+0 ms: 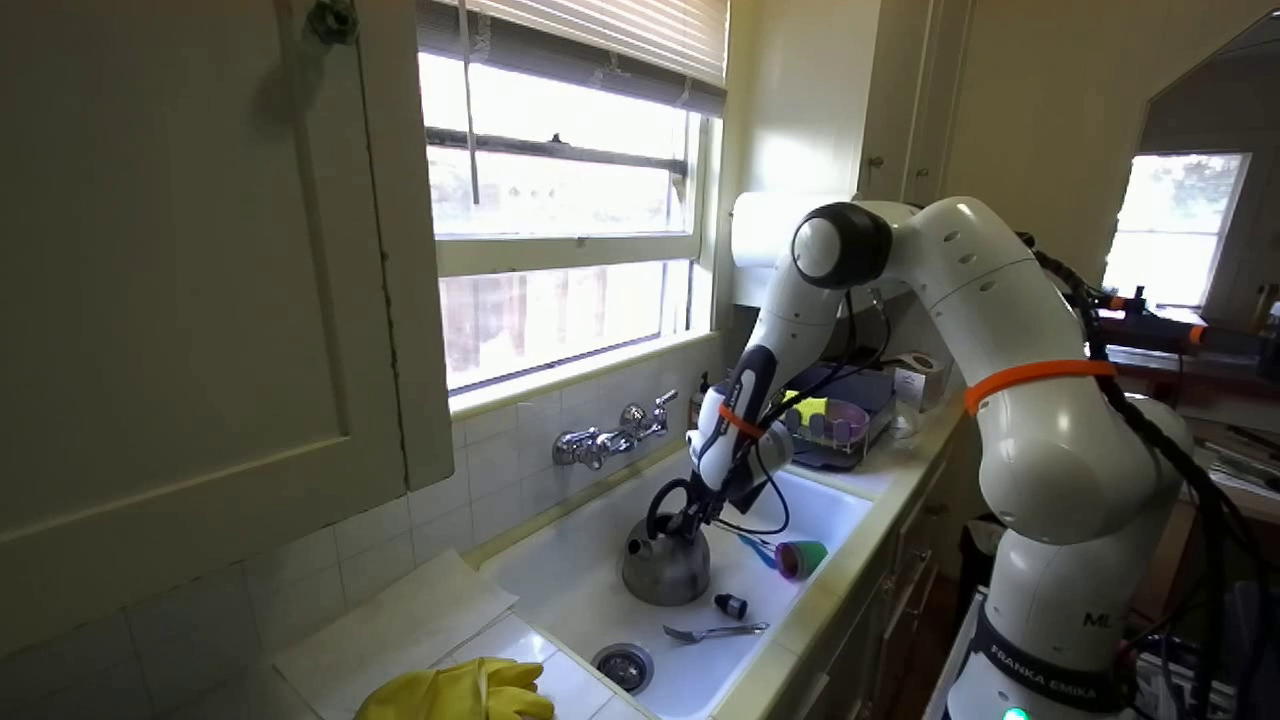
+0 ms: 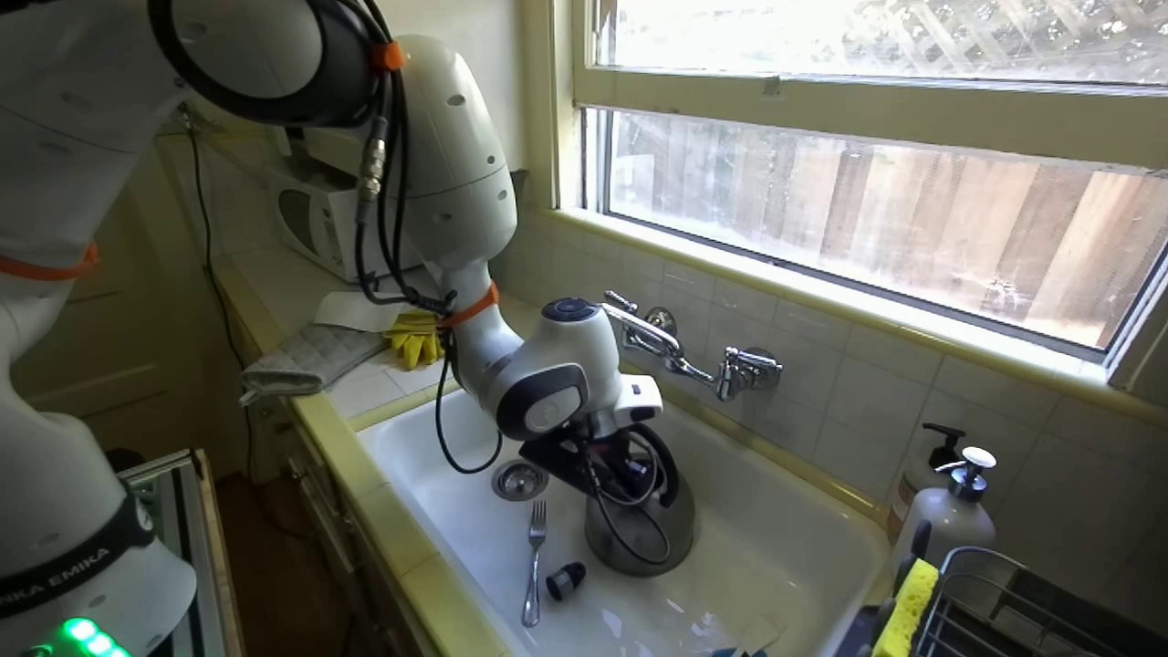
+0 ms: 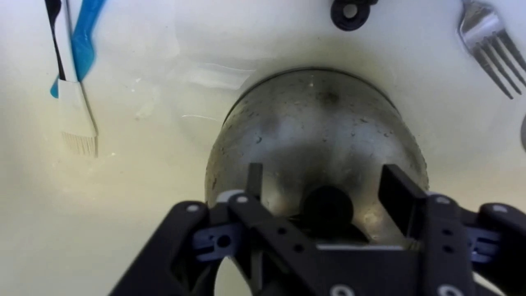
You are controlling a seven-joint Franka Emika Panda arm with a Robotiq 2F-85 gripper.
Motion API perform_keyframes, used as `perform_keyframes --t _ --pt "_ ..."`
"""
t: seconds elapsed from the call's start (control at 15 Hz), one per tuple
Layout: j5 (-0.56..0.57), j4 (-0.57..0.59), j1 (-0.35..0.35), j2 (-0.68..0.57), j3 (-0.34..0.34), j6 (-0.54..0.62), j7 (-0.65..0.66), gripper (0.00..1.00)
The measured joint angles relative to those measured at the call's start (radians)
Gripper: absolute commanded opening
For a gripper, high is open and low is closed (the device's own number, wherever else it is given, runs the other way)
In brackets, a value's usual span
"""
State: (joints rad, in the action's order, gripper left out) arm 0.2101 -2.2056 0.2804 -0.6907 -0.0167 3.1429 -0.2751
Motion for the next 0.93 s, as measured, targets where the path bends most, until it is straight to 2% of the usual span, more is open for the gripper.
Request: perform_keyframes --t 0.33,0.4,0.93 --pt "0.001 -0.056 -0.036 0.037 -0.044 0.095 0.0 0.05" --pt "0.001 -0.063 -0.043 0.043 -0.052 0.107 0.0 0.0" --pt "0.001 -0.079 -0.073 0.05 -0.081 0.213 0.0 0.0"
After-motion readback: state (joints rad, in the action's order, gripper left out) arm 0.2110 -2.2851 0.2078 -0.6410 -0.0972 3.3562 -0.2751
